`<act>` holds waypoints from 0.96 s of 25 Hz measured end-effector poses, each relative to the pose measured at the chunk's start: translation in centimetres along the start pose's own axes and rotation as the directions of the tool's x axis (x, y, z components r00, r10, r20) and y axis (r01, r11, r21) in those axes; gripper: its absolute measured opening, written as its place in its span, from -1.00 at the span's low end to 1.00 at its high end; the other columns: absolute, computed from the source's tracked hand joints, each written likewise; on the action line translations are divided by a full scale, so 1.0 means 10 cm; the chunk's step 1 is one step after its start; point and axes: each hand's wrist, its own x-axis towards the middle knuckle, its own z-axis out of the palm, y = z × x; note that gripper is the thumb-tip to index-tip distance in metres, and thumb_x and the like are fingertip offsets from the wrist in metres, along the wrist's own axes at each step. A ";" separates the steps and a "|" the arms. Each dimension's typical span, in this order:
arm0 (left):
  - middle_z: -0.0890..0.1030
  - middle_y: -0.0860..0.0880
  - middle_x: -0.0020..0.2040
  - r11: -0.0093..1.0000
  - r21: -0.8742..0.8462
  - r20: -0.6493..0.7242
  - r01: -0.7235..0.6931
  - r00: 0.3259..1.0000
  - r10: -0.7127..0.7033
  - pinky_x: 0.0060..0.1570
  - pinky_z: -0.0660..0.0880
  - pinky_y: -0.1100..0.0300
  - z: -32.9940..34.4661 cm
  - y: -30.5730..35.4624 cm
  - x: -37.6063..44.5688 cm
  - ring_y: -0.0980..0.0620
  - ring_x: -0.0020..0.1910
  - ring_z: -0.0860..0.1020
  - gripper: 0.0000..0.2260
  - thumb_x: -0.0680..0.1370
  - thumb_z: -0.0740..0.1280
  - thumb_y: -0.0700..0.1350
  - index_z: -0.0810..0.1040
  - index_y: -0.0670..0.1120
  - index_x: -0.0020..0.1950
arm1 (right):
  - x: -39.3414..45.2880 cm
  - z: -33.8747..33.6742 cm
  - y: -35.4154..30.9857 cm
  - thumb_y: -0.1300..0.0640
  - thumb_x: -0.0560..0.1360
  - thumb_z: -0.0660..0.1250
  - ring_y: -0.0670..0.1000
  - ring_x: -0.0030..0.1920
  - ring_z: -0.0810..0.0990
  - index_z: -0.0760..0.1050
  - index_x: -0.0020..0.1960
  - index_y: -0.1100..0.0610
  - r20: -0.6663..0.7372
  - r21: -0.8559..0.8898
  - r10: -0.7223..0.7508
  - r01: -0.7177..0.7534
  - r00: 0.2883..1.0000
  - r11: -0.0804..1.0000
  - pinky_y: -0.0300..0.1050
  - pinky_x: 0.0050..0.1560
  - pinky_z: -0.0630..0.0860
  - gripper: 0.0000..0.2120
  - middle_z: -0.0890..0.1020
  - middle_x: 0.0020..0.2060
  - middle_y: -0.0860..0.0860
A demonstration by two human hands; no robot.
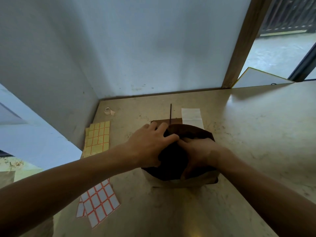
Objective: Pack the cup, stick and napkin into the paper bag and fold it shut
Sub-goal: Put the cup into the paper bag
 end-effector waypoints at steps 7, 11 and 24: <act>0.37 -0.21 0.29 0.975 0.189 0.035 -0.119 0.993 0.114 0.09 0.45 0.02 0.14 0.19 0.15 -0.16 0.15 0.42 -0.30 0.46 0.38 0.13 0.11 -0.01 0.47 | 0.08 0.06 0.07 -0.32 0.17 0.50 0.14 0.42 0.29 -0.29 0.53 -0.10 0.028 0.030 0.021 -0.022 0.999 0.999 0.12 0.33 0.38 0.25 0.14 0.52 -0.04; 0.38 -0.17 0.26 0.995 0.090 0.135 -0.043 0.990 0.031 -0.05 0.49 0.08 0.20 0.23 0.27 -0.12 0.11 0.41 -0.27 0.43 0.40 0.19 0.16 -0.07 0.45 | 0.09 0.08 0.11 -0.33 0.17 0.49 0.12 0.45 0.25 -0.26 0.54 -0.04 0.018 0.062 0.027 -0.028 0.999 0.998 0.09 0.36 0.33 0.25 0.14 0.52 -0.03; 0.15 -0.21 0.49 0.996 0.088 0.469 -0.002 0.882 -0.040 0.33 0.28 -0.11 0.83 0.33 0.93 -0.28 0.39 0.22 -0.37 0.56 0.27 0.08 0.08 -0.05 0.54 | 0.11 0.17 0.12 -0.36 0.13 0.49 0.13 0.49 0.13 -0.39 0.51 -0.05 -0.042 0.085 -0.039 0.042 0.998 0.996 0.08 0.44 0.19 0.34 0.02 0.55 0.00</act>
